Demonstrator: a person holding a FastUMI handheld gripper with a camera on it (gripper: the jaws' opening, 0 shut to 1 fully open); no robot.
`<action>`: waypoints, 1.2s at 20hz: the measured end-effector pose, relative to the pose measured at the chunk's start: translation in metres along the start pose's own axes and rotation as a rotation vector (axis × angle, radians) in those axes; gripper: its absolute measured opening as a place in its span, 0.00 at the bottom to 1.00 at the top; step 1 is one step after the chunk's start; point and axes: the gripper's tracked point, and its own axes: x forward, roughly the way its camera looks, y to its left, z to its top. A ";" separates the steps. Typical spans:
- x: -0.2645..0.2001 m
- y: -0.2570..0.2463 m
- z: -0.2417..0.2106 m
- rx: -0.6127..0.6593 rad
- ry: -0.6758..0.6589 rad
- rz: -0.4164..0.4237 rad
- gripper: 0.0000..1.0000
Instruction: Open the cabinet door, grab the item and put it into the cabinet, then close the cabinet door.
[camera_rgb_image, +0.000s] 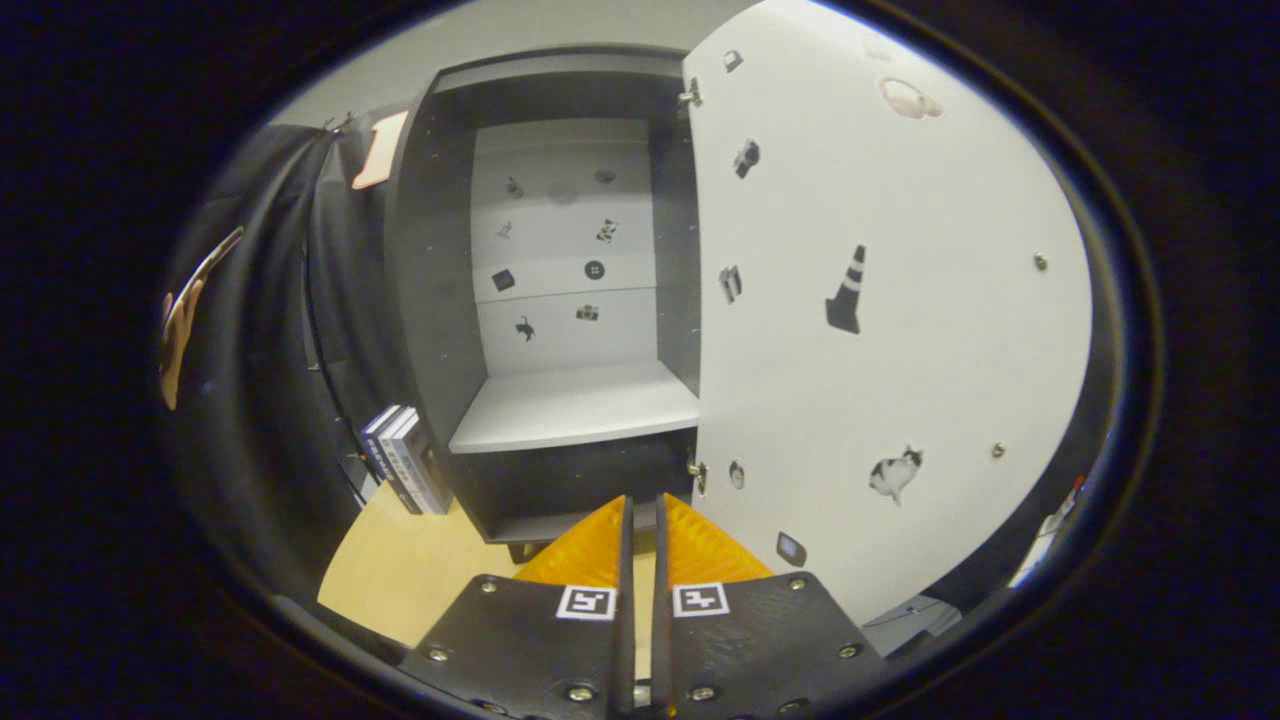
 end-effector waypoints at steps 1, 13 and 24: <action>0.006 0.007 -0.007 -0.006 0.020 0.021 0.07; 0.068 0.057 -0.121 -0.061 0.274 0.168 0.78; 0.091 0.044 -0.288 -0.137 0.586 0.135 0.98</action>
